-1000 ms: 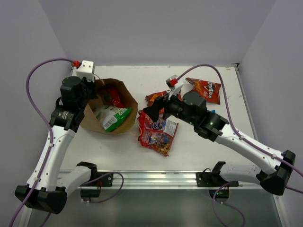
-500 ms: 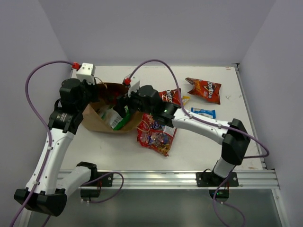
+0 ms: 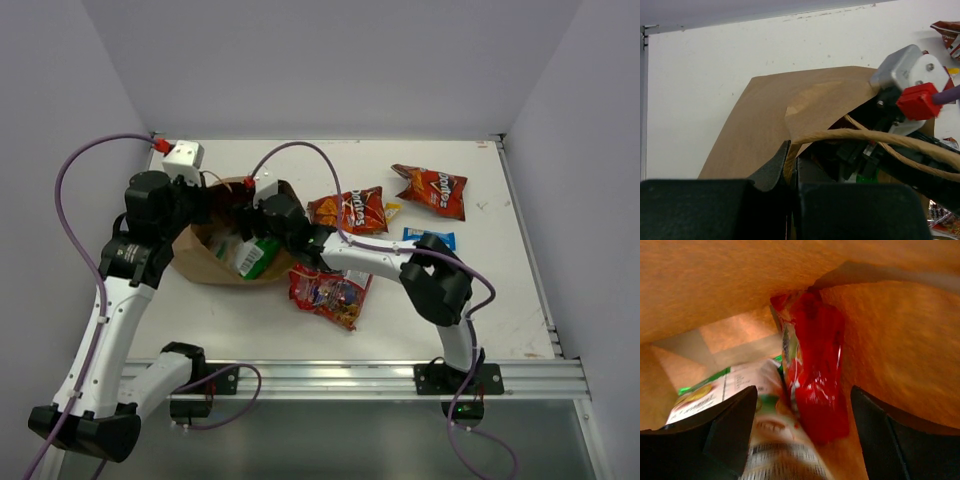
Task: Take the snacks out of the paper bag
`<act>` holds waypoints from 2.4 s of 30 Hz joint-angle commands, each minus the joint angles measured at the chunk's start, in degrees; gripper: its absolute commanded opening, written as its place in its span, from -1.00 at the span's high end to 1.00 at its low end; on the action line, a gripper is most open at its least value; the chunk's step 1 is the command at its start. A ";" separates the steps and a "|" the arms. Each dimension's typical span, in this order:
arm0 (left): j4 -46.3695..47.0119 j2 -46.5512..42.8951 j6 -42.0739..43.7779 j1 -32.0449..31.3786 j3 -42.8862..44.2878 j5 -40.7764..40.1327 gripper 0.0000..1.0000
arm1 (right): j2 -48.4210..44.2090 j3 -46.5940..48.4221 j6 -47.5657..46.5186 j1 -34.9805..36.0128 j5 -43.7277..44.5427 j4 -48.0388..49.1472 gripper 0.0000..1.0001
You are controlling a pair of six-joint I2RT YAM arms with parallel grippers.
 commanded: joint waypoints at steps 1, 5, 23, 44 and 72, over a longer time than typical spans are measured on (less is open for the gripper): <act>0.26 -2.01 -2.15 0.33 1.57 4.55 1.00 | 2.50 3.71 -2.11 -1.05 1.94 6.96 -0.55; -0.44 -2.10 -2.15 0.33 1.48 5.16 1.00 | 6.01 6.43 -4.83 -1.05 -0.53 8.99 -0.54; -0.71 -2.27 -2.15 0.41 1.04 1.83 1.00 | 3.76 5.84 -7.74 -1.48 -9.58 9.33 1.00; 1.93 0.27 -6.02 0.33 -3.62 -6.87 1.00 | -24.20 -2.18 -5.98 0.01 -28.04 8.47 1.00; 4.56 8.36 -7.95 0.41 -0.46 -20.68 1.00 | -70.96 -27.55 4.82 -11.15 4.38 -25.89 1.00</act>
